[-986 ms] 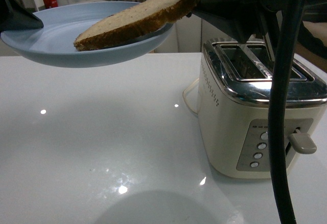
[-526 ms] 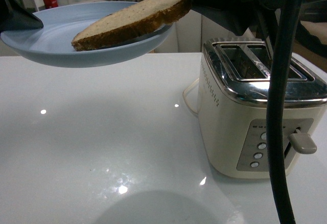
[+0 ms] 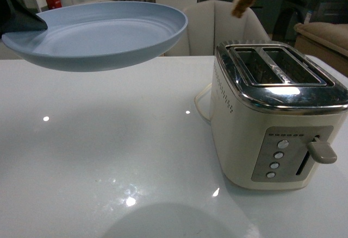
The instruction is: Left arm holds plate, right arm toasts bread
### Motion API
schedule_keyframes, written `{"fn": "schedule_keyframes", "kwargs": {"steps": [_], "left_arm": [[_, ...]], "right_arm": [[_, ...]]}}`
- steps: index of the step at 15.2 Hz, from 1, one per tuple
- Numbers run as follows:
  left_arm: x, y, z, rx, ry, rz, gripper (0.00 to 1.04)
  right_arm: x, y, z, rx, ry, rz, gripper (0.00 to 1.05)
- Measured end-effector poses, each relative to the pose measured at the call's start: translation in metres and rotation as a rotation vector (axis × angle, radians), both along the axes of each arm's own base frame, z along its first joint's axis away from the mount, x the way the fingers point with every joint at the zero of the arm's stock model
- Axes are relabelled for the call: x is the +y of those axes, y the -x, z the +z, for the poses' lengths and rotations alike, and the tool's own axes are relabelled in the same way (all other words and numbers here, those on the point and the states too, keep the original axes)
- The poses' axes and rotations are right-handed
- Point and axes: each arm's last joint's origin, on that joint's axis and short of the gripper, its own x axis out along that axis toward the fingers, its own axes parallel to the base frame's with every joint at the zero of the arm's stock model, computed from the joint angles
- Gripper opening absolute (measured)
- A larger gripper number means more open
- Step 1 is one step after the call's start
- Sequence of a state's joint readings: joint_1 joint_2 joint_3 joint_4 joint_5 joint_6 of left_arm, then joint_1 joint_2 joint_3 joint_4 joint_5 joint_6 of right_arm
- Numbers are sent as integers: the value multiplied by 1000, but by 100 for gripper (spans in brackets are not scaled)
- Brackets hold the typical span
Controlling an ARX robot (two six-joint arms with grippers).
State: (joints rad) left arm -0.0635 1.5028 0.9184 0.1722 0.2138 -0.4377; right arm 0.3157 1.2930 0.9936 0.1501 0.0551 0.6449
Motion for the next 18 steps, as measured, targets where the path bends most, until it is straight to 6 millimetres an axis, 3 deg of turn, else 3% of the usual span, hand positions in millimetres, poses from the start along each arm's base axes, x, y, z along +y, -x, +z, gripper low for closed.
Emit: {"fn": "schedule_keyframes", "kwargs": {"steps": [3,12,18], "left_arm": [[0,0,0,0,0,0,3],[0,0,0,0,0,0,3],[0,0,0,0,0,0,3]], "right_arm": [[-4,5,14,-73,134,-35,3],[-5,-16,-42,60,290,-57,3],[0,-13,-58,101,330,-32,3]]}}
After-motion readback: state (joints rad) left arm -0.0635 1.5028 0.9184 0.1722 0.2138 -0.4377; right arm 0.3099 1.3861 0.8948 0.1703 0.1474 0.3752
